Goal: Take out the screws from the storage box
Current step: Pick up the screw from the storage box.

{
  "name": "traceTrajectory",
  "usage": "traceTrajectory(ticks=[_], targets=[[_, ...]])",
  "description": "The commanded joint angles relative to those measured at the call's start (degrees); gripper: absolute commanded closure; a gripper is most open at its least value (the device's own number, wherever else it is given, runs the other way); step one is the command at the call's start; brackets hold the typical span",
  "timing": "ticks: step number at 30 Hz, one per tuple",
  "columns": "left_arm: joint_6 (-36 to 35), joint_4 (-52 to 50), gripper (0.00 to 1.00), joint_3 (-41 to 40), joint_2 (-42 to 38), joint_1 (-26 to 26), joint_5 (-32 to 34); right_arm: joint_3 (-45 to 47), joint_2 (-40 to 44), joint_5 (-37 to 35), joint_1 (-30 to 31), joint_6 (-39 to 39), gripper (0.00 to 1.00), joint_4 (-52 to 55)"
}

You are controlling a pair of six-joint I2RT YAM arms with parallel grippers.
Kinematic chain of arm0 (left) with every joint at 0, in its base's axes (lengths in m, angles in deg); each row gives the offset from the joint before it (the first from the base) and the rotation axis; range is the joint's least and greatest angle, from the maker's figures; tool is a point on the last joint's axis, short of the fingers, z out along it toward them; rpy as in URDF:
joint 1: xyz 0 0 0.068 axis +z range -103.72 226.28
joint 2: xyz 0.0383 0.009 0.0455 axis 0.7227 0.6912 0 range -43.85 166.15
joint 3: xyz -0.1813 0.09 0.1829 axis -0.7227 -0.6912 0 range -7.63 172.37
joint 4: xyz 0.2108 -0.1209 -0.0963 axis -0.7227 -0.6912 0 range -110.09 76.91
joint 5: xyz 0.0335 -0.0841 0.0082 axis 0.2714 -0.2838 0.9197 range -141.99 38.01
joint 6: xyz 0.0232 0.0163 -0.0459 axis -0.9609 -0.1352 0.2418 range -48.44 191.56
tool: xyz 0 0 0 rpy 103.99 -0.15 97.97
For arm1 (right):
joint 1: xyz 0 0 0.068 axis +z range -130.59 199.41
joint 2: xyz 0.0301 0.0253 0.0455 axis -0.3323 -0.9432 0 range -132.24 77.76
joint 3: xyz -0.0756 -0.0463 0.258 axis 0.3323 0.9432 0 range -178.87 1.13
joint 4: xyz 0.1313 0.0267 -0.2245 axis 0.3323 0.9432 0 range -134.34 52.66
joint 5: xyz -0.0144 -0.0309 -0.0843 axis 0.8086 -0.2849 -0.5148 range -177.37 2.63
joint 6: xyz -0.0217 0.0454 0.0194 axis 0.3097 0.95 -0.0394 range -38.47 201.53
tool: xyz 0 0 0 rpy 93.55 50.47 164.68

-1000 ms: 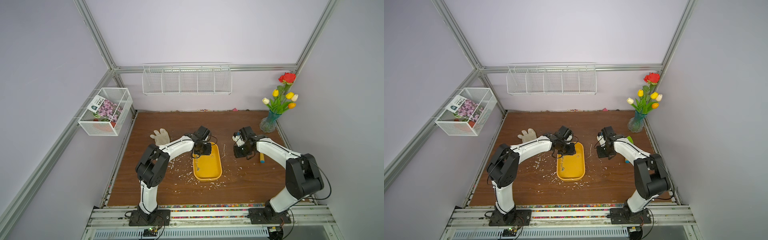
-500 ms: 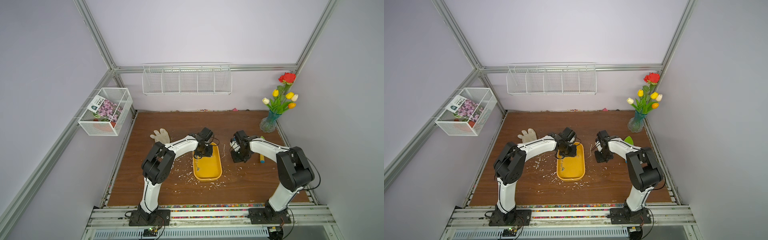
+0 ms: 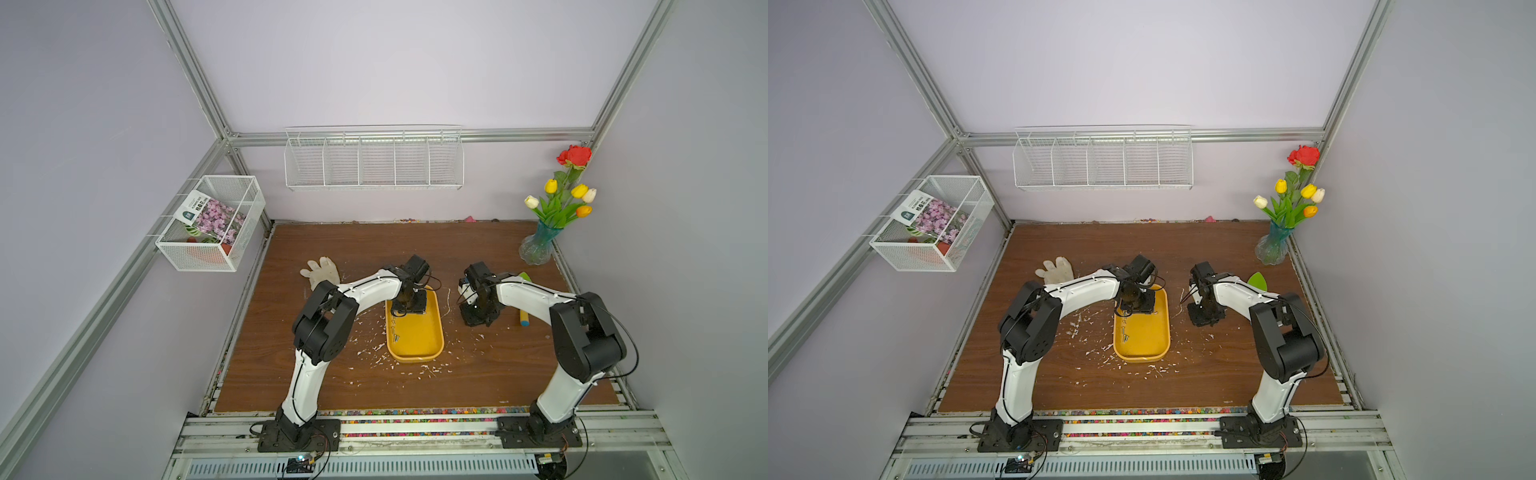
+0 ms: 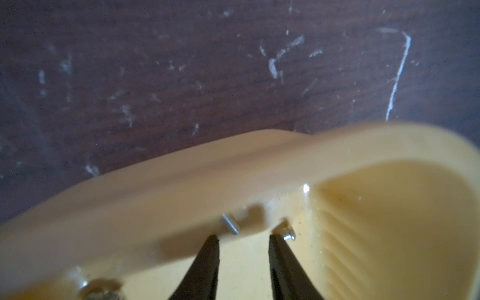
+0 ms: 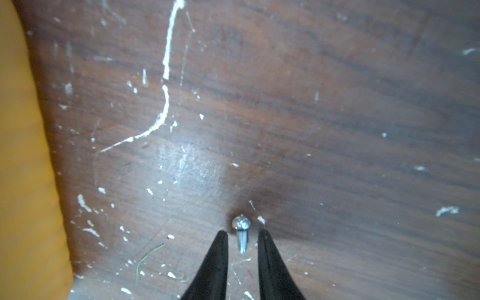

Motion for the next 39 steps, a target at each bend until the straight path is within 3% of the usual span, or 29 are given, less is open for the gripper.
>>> traceTrajectory(ticks=[1, 9, 14, 24, 28, 32, 39], targets=[[-0.20, -1.25, 0.62, 0.74, 0.15, -0.26, 1.57, 0.88, 1.61, -1.07, 0.21, 0.43, 0.72, -0.20], [-0.61, -1.83, 0.63, 2.69, 2.04, -0.27, 3.08, -0.58, 6.88, -1.68, 0.19, 0.46, 0.72, 0.38], [-1.01, -2.41, 0.70, 3.64, 3.04, -0.30, 3.14, -1.56, 10.04, -1.22, -0.01, 0.40, 0.73, 1.01], [-2.50, -5.83, 0.74, 6.58, 6.04, -0.59, 4.80, -3.07, 15.71, 0.52, -1.28, 1.91, 0.75, 1.49], [-2.99, -6.92, 0.82, 6.74, 6.57, -0.58, 4.27, -3.52, 17.36, 1.37, -1.73, 2.23, 0.75, 1.87], [-3.26, -7.28, 1.00, 7.08, 7.26, -0.61, 3.99, -3.61, 18.96, 2.19, -1.75, 2.78, 0.74, 1.35], [-4.14, -4.96, 1.00, 4.63, 3.40, -0.50, 3.50, 0.04, 22.73, 9.51, -1.18, 0.92, 0.75, -4.13]])
